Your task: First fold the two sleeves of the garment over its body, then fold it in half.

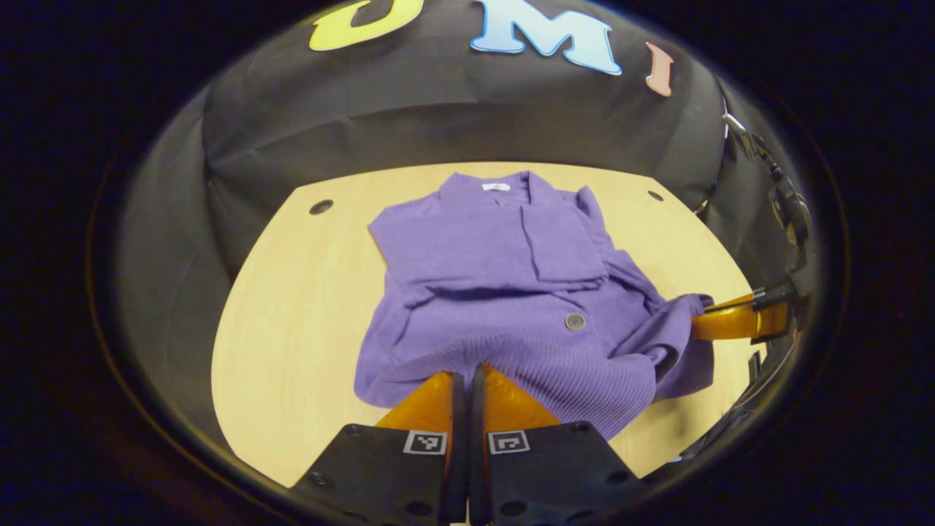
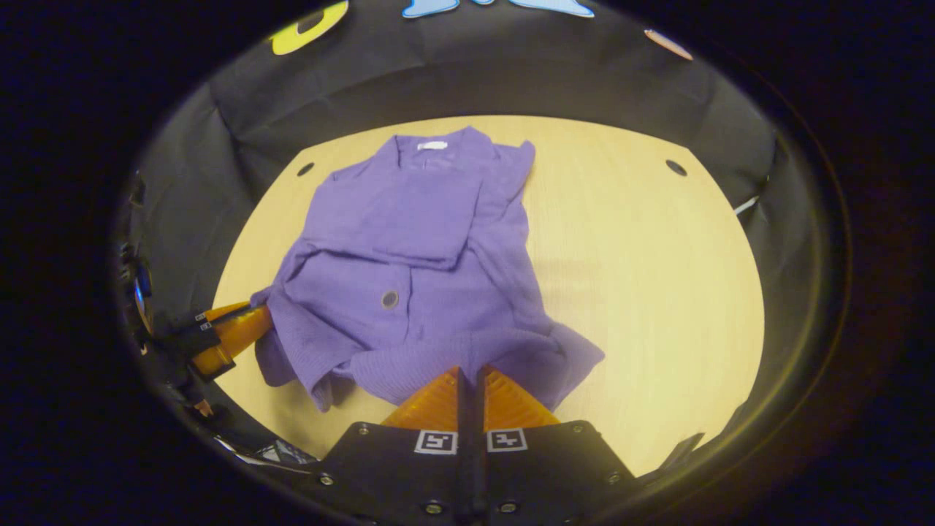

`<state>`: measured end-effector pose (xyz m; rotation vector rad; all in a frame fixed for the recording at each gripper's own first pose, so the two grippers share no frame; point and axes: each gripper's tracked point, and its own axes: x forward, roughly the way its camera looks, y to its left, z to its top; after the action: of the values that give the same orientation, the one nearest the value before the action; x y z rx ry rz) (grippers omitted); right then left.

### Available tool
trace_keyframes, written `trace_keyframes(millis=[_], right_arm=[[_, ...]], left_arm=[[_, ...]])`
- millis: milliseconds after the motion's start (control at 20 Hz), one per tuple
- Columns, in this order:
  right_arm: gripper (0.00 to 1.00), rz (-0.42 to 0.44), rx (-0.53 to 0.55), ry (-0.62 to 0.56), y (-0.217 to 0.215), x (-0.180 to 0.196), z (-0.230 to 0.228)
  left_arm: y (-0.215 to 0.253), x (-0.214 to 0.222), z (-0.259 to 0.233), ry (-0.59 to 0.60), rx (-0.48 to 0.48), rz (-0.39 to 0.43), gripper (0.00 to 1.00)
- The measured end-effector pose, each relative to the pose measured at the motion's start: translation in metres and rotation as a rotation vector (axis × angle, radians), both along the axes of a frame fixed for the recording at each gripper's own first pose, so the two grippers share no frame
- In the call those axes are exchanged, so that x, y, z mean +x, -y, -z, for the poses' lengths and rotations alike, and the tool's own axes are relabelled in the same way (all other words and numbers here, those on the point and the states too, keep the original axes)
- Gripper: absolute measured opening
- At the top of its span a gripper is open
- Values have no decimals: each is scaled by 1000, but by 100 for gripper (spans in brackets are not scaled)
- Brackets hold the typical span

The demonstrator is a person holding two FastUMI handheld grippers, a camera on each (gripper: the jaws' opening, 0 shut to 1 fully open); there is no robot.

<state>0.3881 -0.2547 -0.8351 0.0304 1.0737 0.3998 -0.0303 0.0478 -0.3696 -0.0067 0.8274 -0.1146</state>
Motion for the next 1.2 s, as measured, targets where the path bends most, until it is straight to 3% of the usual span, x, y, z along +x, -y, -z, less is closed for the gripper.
trace_keyframes(millis=[150, 200, 250, 800, 1200], right_arm=[[0, 4, 13, 57, -6, 37, -20], [5, 7, 19, 72, -8, 49, -26], [0, 9, 23, 87, -10, 60, -31], [1, 62, 78, 217, -40, 188, -72], [0, 102, 64, 231, -54, 261, -39]], left_arm=[[-7, 35, -17, 45, 11, -5, 6], [-10, 47, -21, 62, 21, -4, 6], [-11, 59, -26, 73, 26, -2, 7], [-21, 195, -61, 172, 20, -41, 7], [-27, 284, -24, 146, -1, -83, 6]])
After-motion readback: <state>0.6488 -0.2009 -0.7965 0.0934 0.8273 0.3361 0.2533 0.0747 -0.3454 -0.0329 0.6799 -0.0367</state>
